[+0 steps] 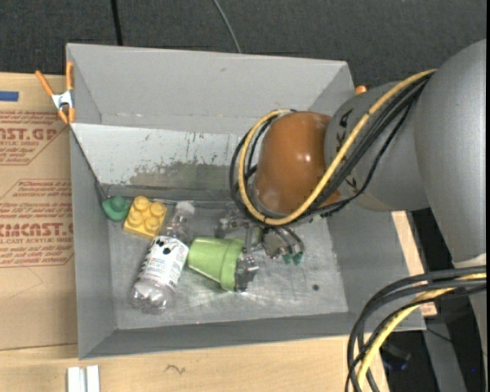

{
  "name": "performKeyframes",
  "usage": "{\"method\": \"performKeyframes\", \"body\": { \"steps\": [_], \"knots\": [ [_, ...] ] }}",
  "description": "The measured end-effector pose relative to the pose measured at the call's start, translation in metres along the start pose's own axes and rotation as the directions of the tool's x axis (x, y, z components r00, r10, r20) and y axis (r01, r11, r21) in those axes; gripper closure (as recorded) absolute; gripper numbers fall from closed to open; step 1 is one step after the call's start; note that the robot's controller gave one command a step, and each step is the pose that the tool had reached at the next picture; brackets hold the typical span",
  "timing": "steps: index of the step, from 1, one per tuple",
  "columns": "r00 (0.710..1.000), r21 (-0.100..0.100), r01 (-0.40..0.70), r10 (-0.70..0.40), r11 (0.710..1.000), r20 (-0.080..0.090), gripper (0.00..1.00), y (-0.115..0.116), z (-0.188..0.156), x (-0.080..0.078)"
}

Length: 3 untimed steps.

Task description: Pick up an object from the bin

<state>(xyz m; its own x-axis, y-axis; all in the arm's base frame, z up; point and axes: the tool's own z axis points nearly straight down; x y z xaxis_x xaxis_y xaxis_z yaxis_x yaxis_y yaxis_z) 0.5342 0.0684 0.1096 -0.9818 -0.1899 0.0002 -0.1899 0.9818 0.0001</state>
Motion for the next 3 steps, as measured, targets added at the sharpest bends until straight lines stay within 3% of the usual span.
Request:
{"method": "performKeyframes", "body": {
  "steps": [1,2,3],
  "knots": [
    [0.995,0.001,0.101,-0.101,0.995,0.002,0.0,0.006,0.033,-0.008],
    [0.976,0.042,0.215,-0.213,0.976,-0.03,1.0,0.041,0.036,-0.013],
    [0.976,0.042,0.215,-0.213,0.976,-0.03,1.0,0.041,0.036,-0.013]
  ]
}}
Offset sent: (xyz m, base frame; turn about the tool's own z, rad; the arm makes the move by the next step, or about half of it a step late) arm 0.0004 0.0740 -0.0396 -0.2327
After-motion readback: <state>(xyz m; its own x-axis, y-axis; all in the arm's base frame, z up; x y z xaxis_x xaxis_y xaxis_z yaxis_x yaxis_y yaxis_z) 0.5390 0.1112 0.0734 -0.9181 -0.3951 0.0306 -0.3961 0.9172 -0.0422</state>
